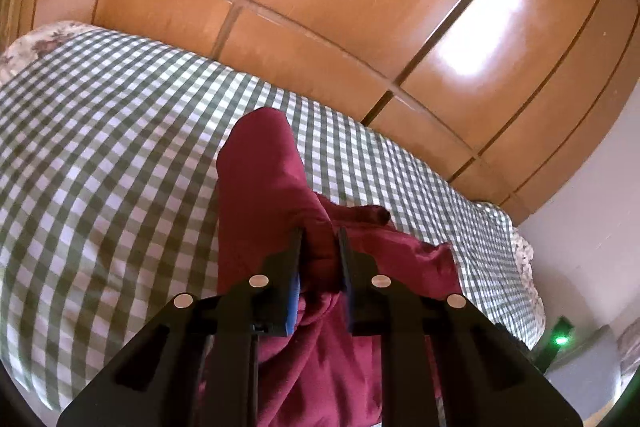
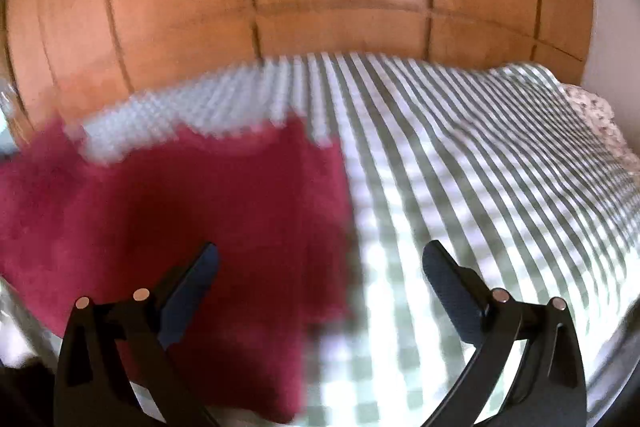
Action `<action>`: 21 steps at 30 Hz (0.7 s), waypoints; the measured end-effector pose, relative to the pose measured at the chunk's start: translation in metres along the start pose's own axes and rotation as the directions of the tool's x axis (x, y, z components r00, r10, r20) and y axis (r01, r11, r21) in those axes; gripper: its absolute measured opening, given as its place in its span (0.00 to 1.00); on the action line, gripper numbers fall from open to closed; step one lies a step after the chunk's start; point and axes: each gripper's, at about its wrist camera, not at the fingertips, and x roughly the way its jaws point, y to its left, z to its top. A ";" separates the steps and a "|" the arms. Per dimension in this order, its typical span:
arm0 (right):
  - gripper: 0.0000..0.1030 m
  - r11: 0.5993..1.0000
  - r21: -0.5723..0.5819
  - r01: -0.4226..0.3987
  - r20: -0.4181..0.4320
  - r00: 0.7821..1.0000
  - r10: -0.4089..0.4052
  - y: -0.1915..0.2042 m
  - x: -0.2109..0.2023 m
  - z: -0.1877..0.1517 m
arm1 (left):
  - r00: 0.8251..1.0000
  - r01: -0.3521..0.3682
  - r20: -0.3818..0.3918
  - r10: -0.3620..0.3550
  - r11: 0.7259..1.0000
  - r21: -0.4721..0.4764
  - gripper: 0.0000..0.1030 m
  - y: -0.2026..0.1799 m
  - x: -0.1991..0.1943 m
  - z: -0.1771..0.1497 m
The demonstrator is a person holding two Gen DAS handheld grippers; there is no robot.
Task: Fold small clothes
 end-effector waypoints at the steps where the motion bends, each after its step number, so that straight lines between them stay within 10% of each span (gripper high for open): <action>1: 0.98 0.996 0.013 -0.090 0.025 0.996 0.089 0.005 -0.008 0.007 | 1.000 0.002 -0.002 -0.002 1.000 -0.004 0.15 0.002 0.000 0.001; 4: 0.98 0.946 0.024 -0.323 -0.005 0.946 0.323 0.031 -0.008 0.020 | 0.999 0.030 -0.025 -0.030 0.999 -0.032 0.15 0.007 0.005 -0.003; 7: 0.98 0.856 0.080 -0.511 -0.081 0.852 0.517 0.066 0.011 0.027 | 0.998 0.057 -0.028 -0.058 0.998 -0.023 0.15 0.004 0.003 -0.009; 11: 0.98 0.664 0.254 -0.703 -0.158 0.647 0.746 0.118 0.055 0.039 | 0.996 0.076 -0.036 -0.076 0.997 -0.012 0.15 0.000 0.005 -0.016; 14: 0.97 0.585 0.350 -0.732 -0.182 0.559 0.809 0.149 0.085 0.048 | 0.994 0.093 -0.046 -0.095 0.995 -0.028 0.15 0.003 0.007 -0.021; 21: 0.78 0.499 0.531 -0.685 -0.243 0.442 0.864 0.192 0.142 0.053 | 0.990 0.120 -0.067 -0.122 0.992 -0.034 0.15 0.003 0.013 -0.028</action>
